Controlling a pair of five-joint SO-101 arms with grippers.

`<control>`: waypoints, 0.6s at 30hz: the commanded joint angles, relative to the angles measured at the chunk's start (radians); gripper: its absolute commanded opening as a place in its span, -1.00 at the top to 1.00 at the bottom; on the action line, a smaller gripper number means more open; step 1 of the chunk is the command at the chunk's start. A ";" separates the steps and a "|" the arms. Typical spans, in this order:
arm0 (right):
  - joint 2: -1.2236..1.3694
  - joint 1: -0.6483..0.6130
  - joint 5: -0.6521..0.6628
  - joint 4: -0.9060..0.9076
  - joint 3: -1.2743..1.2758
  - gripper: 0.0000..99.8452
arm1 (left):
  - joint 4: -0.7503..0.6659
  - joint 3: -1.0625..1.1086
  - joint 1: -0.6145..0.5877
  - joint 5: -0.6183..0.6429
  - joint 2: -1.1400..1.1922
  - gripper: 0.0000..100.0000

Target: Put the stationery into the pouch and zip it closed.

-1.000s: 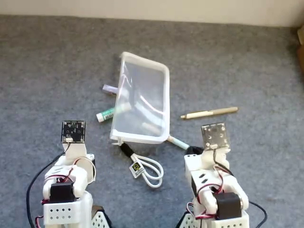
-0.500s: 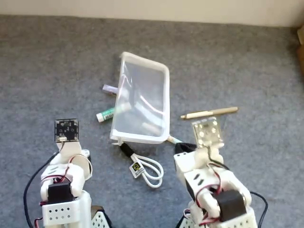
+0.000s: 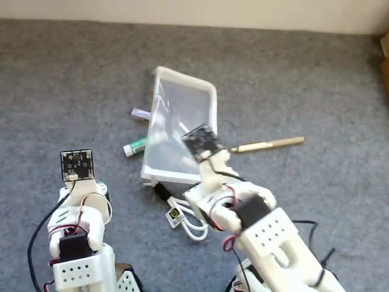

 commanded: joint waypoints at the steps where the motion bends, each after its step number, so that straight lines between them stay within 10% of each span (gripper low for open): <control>1: 0.111 -0.038 0.025 -0.058 -0.070 0.81 | -0.018 0.010 -0.012 -0.012 -0.013 0.99; 18: 0.595 -0.232 0.023 -0.134 -0.335 0.79 | -0.017 0.012 -0.010 -0.014 -0.013 0.99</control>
